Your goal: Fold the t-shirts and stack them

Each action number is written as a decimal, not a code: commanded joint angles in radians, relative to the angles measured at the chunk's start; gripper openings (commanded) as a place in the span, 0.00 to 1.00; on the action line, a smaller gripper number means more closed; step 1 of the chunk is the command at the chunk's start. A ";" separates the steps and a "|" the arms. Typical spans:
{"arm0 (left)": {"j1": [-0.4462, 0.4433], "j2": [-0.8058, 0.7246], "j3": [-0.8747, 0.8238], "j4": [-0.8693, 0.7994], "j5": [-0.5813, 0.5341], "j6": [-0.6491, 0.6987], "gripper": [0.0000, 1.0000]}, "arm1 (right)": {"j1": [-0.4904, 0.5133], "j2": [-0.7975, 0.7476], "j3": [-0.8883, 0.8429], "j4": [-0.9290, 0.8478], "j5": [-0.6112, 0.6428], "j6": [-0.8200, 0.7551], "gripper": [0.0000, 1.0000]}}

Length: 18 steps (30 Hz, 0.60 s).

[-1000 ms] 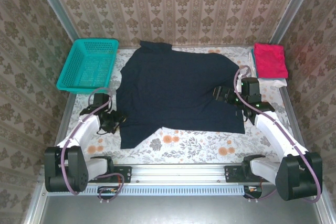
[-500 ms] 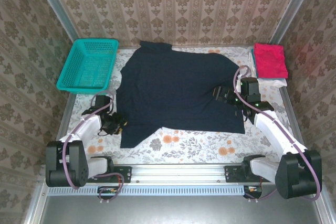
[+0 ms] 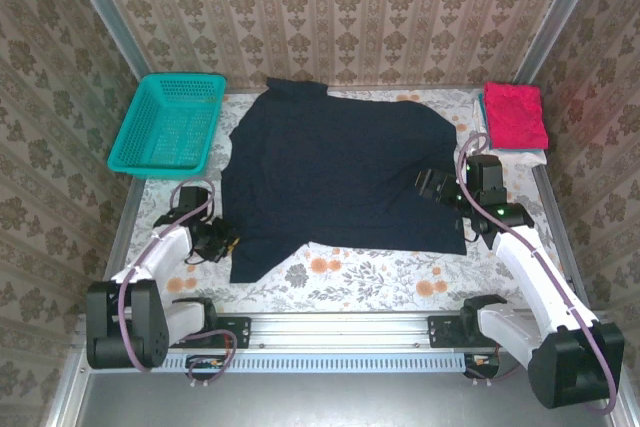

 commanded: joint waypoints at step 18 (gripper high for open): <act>-0.023 0.002 -0.060 -0.017 0.015 -0.057 0.42 | 0.001 0.013 -0.018 -0.033 0.005 0.051 0.99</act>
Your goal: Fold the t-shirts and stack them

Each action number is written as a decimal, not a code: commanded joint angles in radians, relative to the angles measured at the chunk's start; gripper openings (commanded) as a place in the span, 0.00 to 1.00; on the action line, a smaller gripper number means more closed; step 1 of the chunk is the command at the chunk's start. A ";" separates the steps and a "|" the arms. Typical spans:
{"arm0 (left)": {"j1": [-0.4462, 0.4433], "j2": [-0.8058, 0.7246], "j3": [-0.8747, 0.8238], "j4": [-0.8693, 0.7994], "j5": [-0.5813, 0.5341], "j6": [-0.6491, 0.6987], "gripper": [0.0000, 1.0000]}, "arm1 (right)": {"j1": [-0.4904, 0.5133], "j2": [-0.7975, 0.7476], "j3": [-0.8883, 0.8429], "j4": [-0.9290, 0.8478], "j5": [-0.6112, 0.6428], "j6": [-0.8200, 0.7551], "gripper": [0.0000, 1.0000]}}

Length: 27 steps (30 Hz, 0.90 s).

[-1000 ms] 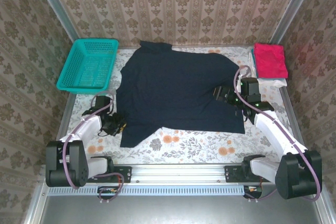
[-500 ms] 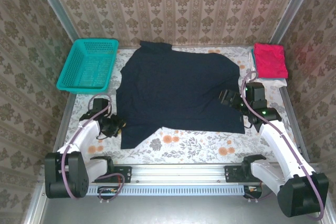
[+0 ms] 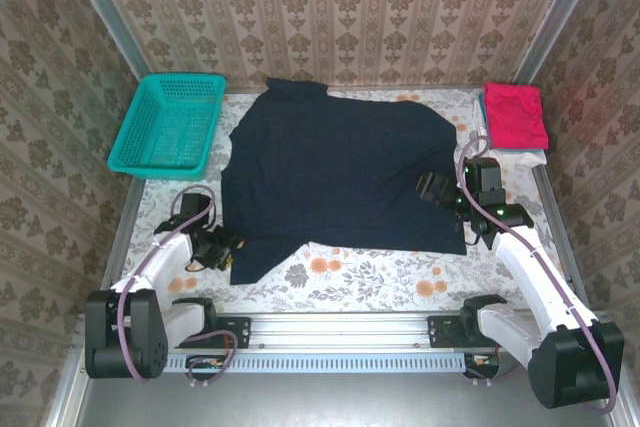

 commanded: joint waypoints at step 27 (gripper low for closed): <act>-0.006 -0.091 0.033 -0.070 -0.016 -0.044 0.00 | -0.156 -0.052 -0.166 -0.406 0.086 0.382 0.63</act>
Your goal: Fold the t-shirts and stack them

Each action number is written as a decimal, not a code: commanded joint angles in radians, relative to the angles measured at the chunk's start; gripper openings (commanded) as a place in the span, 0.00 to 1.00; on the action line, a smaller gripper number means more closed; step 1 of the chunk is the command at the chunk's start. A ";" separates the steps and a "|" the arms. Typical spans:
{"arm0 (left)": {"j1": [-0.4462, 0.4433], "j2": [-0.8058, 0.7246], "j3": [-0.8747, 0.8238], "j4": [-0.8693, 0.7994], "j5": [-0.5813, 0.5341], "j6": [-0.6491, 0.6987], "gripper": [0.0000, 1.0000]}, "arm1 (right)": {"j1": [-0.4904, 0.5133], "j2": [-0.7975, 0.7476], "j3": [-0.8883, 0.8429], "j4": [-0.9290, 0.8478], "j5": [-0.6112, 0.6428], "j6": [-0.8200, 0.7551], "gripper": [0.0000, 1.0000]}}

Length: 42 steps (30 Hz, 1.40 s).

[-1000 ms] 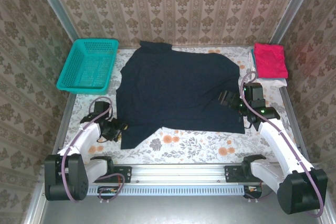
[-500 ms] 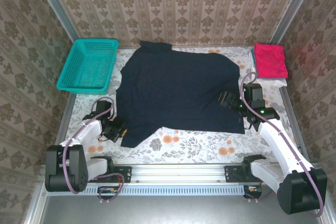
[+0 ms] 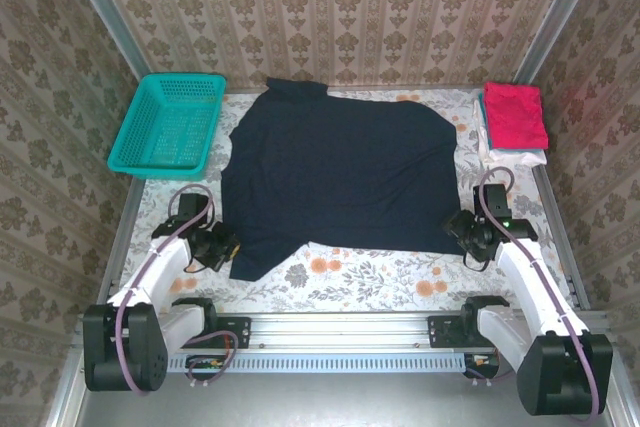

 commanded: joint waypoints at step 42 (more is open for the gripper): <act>-0.006 -0.128 0.065 -0.129 -0.119 -0.038 0.00 | -0.074 0.182 0.008 -0.061 0.099 0.077 0.00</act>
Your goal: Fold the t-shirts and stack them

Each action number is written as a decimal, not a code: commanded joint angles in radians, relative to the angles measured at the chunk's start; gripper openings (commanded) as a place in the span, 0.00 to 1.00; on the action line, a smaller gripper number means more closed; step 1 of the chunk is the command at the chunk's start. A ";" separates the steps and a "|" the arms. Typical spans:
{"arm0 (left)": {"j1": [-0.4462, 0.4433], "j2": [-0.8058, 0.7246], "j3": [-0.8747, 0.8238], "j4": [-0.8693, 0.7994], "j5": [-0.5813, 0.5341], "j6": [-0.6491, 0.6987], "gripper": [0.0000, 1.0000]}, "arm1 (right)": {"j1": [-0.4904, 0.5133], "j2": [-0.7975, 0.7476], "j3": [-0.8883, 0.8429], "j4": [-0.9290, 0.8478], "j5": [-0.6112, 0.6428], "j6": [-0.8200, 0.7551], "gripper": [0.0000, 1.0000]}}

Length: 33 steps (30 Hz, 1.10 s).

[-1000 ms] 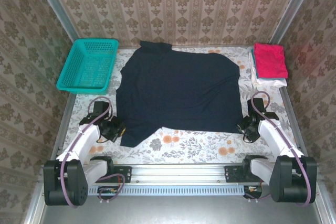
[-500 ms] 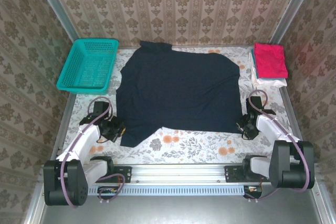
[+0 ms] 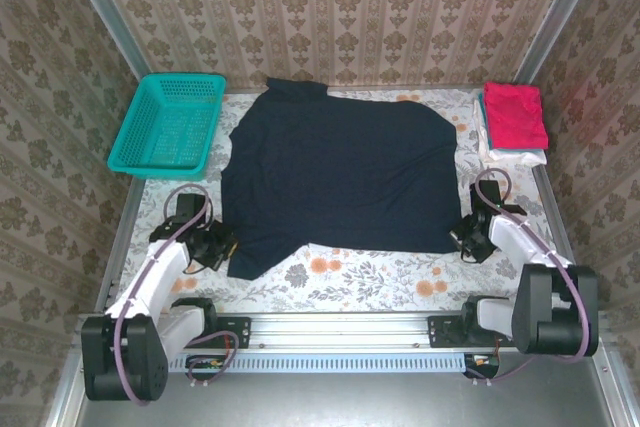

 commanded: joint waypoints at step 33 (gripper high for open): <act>-0.006 0.476 0.665 -0.109 -0.055 0.318 0.00 | -0.002 0.142 0.400 -0.012 0.124 -0.164 0.00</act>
